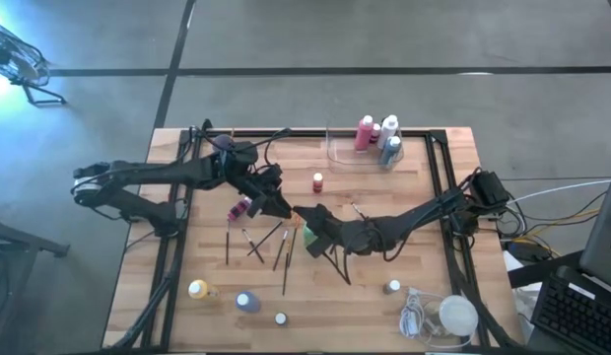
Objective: Pick & Place Paint Supplies
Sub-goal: Put the gold paint brush into the violet cup
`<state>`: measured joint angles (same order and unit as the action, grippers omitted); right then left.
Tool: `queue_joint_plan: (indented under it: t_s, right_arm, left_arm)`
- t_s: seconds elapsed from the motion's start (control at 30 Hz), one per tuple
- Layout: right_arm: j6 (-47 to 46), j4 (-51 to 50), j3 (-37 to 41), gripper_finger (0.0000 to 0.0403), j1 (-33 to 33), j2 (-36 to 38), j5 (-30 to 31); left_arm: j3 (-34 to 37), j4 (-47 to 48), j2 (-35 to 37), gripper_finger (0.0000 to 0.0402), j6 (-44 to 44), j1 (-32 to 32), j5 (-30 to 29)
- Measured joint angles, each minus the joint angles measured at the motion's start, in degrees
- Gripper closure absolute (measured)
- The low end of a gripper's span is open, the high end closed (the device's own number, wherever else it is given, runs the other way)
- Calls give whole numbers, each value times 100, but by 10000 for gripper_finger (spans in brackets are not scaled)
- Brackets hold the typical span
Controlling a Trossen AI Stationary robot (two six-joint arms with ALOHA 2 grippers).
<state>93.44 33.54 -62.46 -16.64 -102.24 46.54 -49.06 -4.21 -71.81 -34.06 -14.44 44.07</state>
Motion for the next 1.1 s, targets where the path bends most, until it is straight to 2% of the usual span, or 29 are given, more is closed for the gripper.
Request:
queue_joint_plan:
  t_s: [0.17, 0.67, 1.0, 1.1]
  right_arm:
    - [-21, 0, 0, 394, 10, 0, -4]
    - [-29, -8, -4, 394, 10, 7, -17]
    - [-43, 21, -4, 393, 15, 9, -10]
    - [-44, 13, -3, 379, 23, 8, 28]
  left_arm:
    - [0, -2, 0, 295, 20, 0, -8]
    - [0, 20, 0, 389, 392, -2, -24]
    - [0, 22, 0, 396, 568, -2, -11]
    - [0, 3, 0, 396, 568, 4, 40]
